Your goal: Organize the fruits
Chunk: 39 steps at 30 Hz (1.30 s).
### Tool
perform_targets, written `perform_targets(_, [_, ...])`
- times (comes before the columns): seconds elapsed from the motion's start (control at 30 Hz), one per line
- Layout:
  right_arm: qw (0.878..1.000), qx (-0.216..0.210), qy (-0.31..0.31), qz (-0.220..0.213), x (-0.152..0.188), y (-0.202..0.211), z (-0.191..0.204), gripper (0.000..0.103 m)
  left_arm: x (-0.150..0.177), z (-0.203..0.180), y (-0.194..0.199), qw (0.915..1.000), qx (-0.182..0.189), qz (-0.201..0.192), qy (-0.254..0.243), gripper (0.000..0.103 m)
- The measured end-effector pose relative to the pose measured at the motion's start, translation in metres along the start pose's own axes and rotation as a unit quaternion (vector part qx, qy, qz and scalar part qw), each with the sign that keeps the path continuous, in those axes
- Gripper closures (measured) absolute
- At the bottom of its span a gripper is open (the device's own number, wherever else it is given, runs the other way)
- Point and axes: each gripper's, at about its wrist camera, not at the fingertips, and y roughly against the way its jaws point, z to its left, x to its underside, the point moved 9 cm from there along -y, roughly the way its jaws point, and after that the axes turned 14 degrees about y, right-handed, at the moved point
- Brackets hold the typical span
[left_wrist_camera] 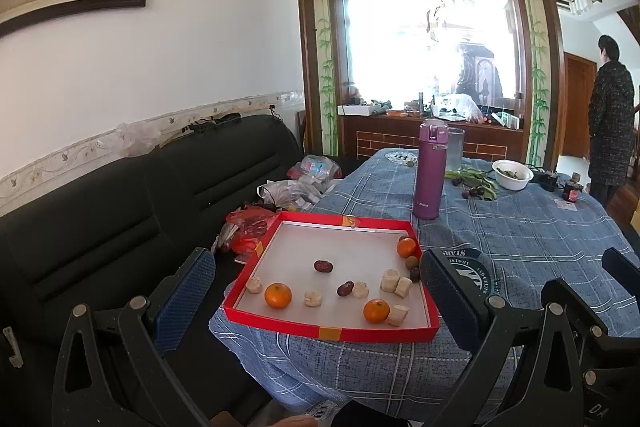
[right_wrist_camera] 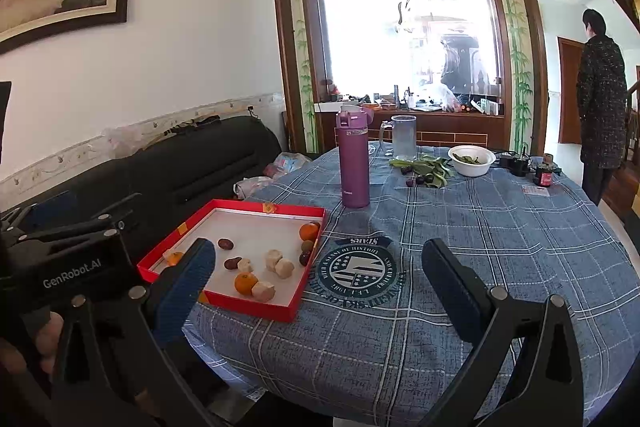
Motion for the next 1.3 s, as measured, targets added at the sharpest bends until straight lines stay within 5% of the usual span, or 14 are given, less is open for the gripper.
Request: perform_targets(1.3, [1.0, -0.001, 0.009, 0.003, 0.0084, 0.0004, -0.0021, 0.0, 0.0047, -0.006, 0.0038, 0.9998, 0.019, 0.003, -0.006, 0.0])
